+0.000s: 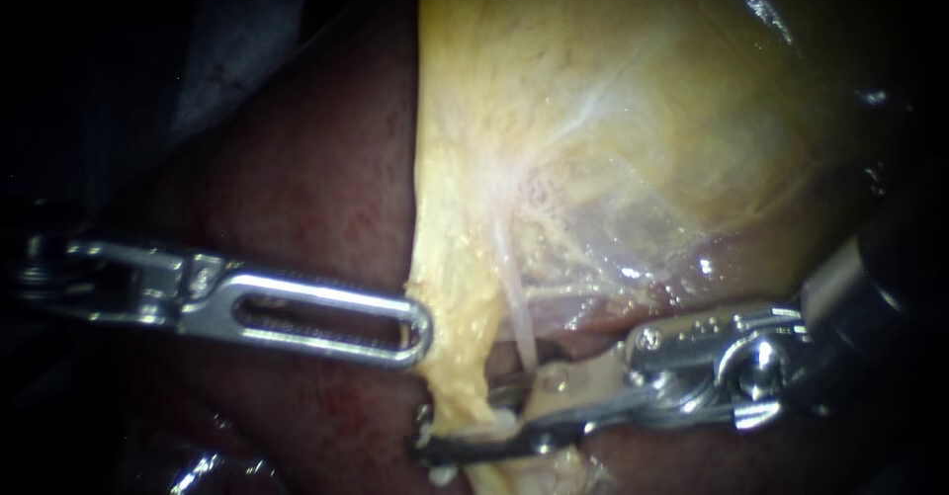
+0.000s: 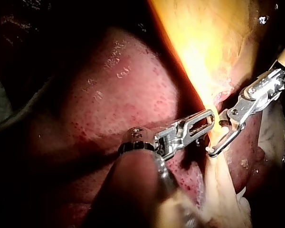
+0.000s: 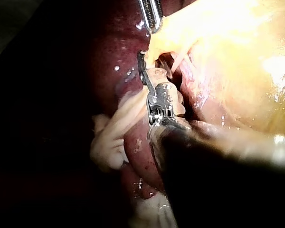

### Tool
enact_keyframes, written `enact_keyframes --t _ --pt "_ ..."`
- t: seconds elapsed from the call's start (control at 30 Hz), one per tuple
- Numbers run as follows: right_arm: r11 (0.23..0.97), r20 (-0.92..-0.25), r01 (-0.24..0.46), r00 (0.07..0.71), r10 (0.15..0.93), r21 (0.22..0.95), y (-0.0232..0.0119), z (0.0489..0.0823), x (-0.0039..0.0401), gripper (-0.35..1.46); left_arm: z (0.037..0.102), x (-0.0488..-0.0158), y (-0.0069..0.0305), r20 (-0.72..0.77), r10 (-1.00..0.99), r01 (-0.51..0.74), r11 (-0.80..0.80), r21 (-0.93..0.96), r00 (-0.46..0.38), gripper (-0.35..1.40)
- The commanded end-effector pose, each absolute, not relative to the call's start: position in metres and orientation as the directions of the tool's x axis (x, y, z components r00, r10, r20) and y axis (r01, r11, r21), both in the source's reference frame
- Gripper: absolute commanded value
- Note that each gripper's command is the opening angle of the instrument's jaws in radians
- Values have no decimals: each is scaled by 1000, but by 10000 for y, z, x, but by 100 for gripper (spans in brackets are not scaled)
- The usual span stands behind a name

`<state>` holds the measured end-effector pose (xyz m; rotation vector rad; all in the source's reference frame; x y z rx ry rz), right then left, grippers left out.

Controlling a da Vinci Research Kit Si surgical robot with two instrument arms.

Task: Going back second clip left tube

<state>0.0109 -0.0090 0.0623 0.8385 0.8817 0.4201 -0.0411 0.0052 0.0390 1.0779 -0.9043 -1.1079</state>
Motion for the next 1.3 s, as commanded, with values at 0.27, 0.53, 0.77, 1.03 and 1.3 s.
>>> enact_keyframes --t 0.27,0.53,0.77,1.03,1.3 --pt "619 -506 5 583 636 785 -89 624 109 38 390 -411 52 39 -974 234 92 968 223 -35" --pt "624 -511 7 582 633 781 -90 623 110 41 390 -411 52 39 -974 233 92 968 223 -35" --pt "640 -528 14 580 620 768 -91 624 118 43 390 -411 52 39 -974 233 92 968 223 -35" --pt "669 -561 38 581 590 743 -96 630 123 44 390 -411 52 39 -974 233 92 968 223 -35" --pt "669 -561 39 582 589 742 -96 631 122 44 390 -411 52 39 -974 234 92 968 223 -35"
